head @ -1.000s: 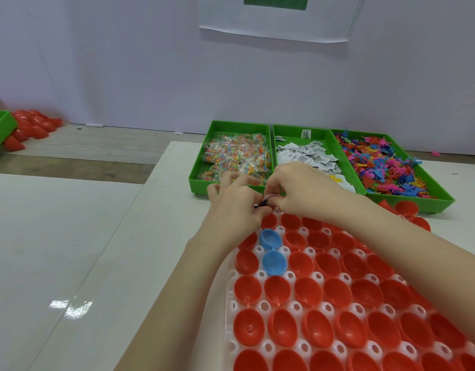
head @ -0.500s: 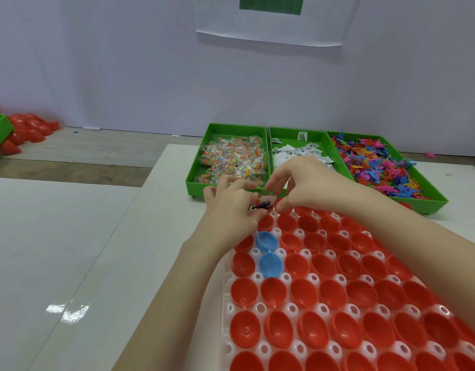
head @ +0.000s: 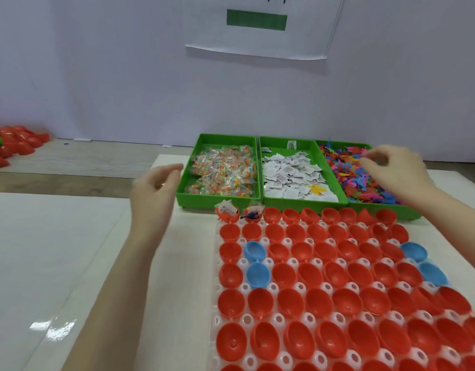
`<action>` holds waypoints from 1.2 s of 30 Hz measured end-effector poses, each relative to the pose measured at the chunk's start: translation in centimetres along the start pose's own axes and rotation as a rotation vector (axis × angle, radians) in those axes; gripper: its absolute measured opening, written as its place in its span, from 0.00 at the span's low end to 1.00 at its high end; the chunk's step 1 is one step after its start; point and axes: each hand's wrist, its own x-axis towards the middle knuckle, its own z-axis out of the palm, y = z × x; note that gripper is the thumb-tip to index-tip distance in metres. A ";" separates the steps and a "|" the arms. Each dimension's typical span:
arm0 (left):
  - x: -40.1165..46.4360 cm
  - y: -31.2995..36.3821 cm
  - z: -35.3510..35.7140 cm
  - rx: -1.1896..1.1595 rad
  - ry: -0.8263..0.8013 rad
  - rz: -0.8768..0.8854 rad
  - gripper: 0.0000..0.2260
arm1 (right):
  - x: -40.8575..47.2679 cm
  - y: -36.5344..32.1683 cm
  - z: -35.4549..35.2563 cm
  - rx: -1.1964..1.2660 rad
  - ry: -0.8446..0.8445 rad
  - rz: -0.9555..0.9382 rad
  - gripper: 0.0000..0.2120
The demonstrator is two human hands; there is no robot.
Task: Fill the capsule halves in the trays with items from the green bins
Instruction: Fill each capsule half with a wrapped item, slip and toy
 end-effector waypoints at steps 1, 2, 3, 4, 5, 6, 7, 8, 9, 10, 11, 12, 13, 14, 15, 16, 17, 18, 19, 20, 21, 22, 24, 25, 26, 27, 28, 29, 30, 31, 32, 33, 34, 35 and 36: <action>0.4 -0.2 -0.4 -0.006 0.012 -0.015 0.09 | 0.4 1.8 -0.1 -0.053 -0.081 0.094 0.17; 0.8 -0.3 -0.7 0.007 0.015 -0.019 0.09 | 0.6 3.3 -0.1 -0.089 -0.167 0.162 0.21; 1.1 -0.4 -0.8 0.032 0.013 -0.017 0.09 | 0.5 4.6 0.0 -0.104 -0.241 0.206 0.24; 1.6 -0.5 -0.5 0.069 0.002 -0.007 0.08 | 0.4 5.6 0.0 -0.102 -0.291 0.232 0.25; 2.0 -0.5 -0.1 0.123 -0.020 0.001 0.08 | 0.2 6.2 0.1 -0.095 -0.325 0.239 0.25; 2.4 -0.5 0.3 0.200 -0.057 0.008 0.08 | 0.0 6.6 0.3 -0.087 -0.337 0.229 0.24; 2.9 -0.5 1.0 0.295 -0.112 0.021 0.07 | 0.1 7.0 0.2 -0.085 -0.331 0.208 0.21; 3.3 -0.5 1.7 0.411 -0.178 0.039 0.08 | 0.1 7.1 0.2 -0.090 -0.319 0.179 0.19; 3.6 -0.7 2.3 0.539 -0.246 0.063 0.10 | 0.3 7.1 0.3 -0.101 -0.301 0.153 0.17; 4.0 -0.8 2.8 0.679 -0.311 0.087 0.13 | 0.4 7.0 0.3 -0.109 -0.279 0.128 0.15; 4.3 -0.9 3.2 0.839 -0.370 0.107 0.15 | 0.5 7.0 0.4 -0.103 -0.254 0.110 0.12; 4.5 -1.1 3.5 1.009 -0.418 0.122 0.17 | 0.6 7.0 0.5 -0.089 -0.223 0.098 0.10; 4.6 -1.3 3.8 1.158 -0.453 0.127 0.19 | 0.6 7.1 0.5 -0.079 -0.188 0.091 0.08; 4.6 -1.5 4.1 1.255 -0.468 0.126 0.20 | 0.6 7.2 0.6 -0.076 -0.151 0.090 0.06; 4.5 -1.8 4.3 1.307 -0.461 0.127 0.22 | 0.6 7.4 0.7 -0.074 -0.116 0.094 0.06; 4.4 -2.0 4.4 1.323 -0.435 0.132 0.22 | 0.5 7.4 0.7 -0.072 -0.077 0.095 0.06; 4.4 -2.2 4.6 1.318 -0.405 0.142 0.22 | 0.5 7.5 0.8 -0.063 -0.033 0.090 0.06; 4.4 -2.3 4.6 1.297 -0.380 0.146 0.21 | 0.4 7.4 0.8 -0.036 0.015 0.082 0.06; 4.4 -2.4 4.6 1.262 -0.364 0.137 0.20 | 0.3 7.2 0.7 0.015 0.061 0.082 0.06; 4.5 -2.4 4.5 1.216 -0.354 0.119 0.20 | 0.3 7.0 0.6 0.077 0.095 0.088 0.06; 4.5 -2.4 4.4 1.162 -0.345 0.101 0.19 | 0.3 6.8 0.5 0.121 0.117 0.092 0.07; 4.5 -2.5 4.3 1.102 -0.328 0.092 0.17 | 0.2 6.6 0.4 0.143 0.130 0.089 0.08; 4.3 -2.4 4.2 0.974 -0.280 0.093 0.13 | 0.3 6.3 0.3 0.180 0.136 0.086 0.10; 4.1 -2.4 4.2 0.914 -0.251 0.098 0.11 | 0.3 6.0 0.3 0.191 0.135 0.085 0.10; 4.0 -2.4 4.2 0.861 -0.220 0.106 0.10 | 0.3 5.8 0.5 0.185 0.137 0.081 0.10; 3.8 -2.3 4.2 0.817 -0.186 0.111 0.10 | 0.4 5.7 0.7 0.165 0.141 0.084 0.09; 3.6 -2.1 4.3 0.780 -0.146 0.106 0.10 | 0.5 5.6 0.9 0.140 0.141 0.092 0.10; 3.5 -2.0 4.3 0.742 -0.107 0.092 0.11 | 0.6 5.5 1.0 0.124 0.138 0.108 0.10; 3.5 -1.9 4.3 0.696 -0.077 0.068 0.12 | 0.7 5.4 1.2 0.117 0.130 0.123 0.09; 3.5 -1.8 4.3 0.639 -0.065 0.040 0.12 | 0.8 5.3 1.4 0.113 0.113 0.135 0.10; 3.6 -1.8 4.4 0.581 -0.070 0.014 0.12 | 0.9 5.1 1.6 0.105 0.085 0.141 0.11; 3.6 -1.9 4.4 0.542 -0.082 -0.007 0.12 | 0.9 4.8 1.7 0.096 0.046 0.141 0.12; 3.6 -1.9 4.3 0.522 -0.088 -0.019 0.11 | 0.9 4.3 1.9 0.091 0.003 0.134 0.13; 3.6 -1.9 4.3 0.507 -0.080 -0.024 0.10 | 0.9 3.8 2.1 0.087 -0.037 0.119 0.14; 3.6 -1.9 4.2 0.483 -0.060 -0.024 0.09 | 0.9 3.1 2.2 0.076 -0.067 0.096 0.14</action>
